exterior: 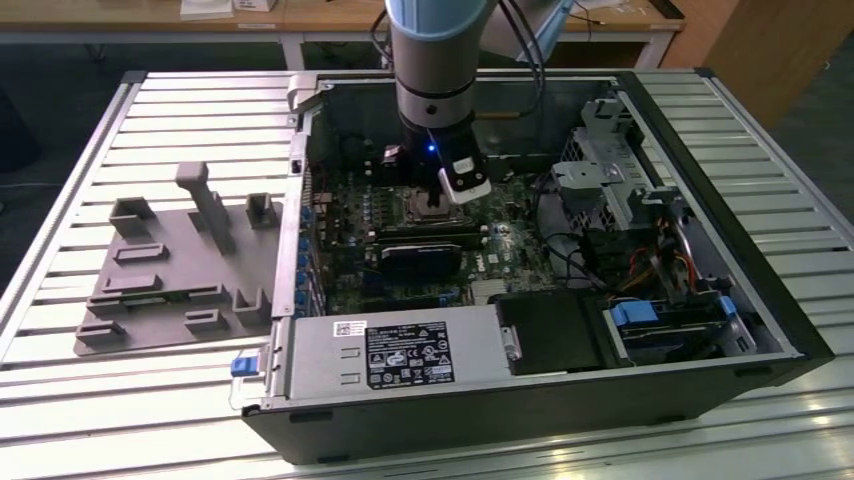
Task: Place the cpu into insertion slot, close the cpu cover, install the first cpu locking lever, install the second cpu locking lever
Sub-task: 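Install the second cpu locking lever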
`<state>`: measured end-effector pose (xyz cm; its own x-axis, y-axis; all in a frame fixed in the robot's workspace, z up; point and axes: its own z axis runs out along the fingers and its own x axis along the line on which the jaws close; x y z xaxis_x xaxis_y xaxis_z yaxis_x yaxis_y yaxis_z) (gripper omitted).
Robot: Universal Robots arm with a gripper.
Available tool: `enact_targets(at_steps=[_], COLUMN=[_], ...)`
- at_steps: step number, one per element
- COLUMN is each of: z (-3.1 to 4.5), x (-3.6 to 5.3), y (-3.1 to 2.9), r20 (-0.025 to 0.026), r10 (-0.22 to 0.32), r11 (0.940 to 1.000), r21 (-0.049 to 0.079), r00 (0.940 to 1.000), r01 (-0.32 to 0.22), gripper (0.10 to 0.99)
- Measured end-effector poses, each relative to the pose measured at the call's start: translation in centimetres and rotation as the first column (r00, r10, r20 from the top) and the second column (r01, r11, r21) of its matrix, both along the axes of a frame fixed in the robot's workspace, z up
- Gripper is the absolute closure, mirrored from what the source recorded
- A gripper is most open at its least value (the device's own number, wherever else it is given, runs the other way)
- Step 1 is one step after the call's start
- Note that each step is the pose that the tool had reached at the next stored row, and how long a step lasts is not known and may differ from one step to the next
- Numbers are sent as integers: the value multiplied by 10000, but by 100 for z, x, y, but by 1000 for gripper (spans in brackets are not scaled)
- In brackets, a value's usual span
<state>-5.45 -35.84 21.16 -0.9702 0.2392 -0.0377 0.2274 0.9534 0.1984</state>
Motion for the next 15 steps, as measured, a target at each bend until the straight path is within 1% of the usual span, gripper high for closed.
enact_targets(at_steps=[3,7,8,9,12,13,15], z=[12,72,89,103,129,129,129], x=[0,0,0,1,0,0,0], y=[28,52,57,59,65,66,65], r20=[1,0,1,2,0,0,0], r10=[0,0,0,0,1,1,2], r11=[10000,9999,9997,9995,9977,9975,9974], r21=[-80,-167,-225,-315,-680,-713,-715], r00=[10000,10000,10000,10000,10000,10000,10000], r01=[0,0,0,0,-1,-1,-2], gripper=[984,984,984,984,984,984,984])
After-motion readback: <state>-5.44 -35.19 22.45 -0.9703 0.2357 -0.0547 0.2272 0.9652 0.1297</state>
